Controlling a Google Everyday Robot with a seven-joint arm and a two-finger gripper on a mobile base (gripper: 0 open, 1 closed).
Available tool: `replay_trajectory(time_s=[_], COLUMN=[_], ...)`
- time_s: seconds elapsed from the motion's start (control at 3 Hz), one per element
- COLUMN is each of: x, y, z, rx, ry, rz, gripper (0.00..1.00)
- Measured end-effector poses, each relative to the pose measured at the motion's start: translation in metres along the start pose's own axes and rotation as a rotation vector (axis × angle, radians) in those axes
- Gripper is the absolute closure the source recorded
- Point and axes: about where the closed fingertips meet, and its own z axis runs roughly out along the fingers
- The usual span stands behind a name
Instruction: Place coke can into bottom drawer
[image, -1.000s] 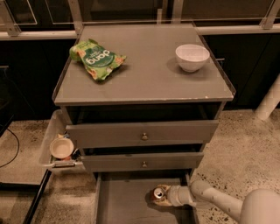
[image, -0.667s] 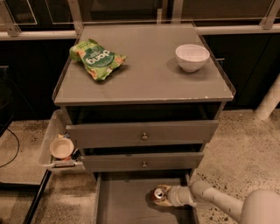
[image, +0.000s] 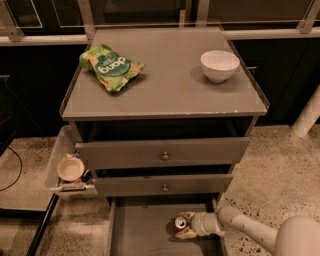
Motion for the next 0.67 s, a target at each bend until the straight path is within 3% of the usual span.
replay_trajectory(time_s=[0.33,0.67], x=[0.0000,0.0012], y=[0.0001,0.0014], z=[0.0001,0.0002], rx=[0.000,-0.005], ry=[0.000,0.001], rz=[0.000,0.000], gripper=[0.00,0.00])
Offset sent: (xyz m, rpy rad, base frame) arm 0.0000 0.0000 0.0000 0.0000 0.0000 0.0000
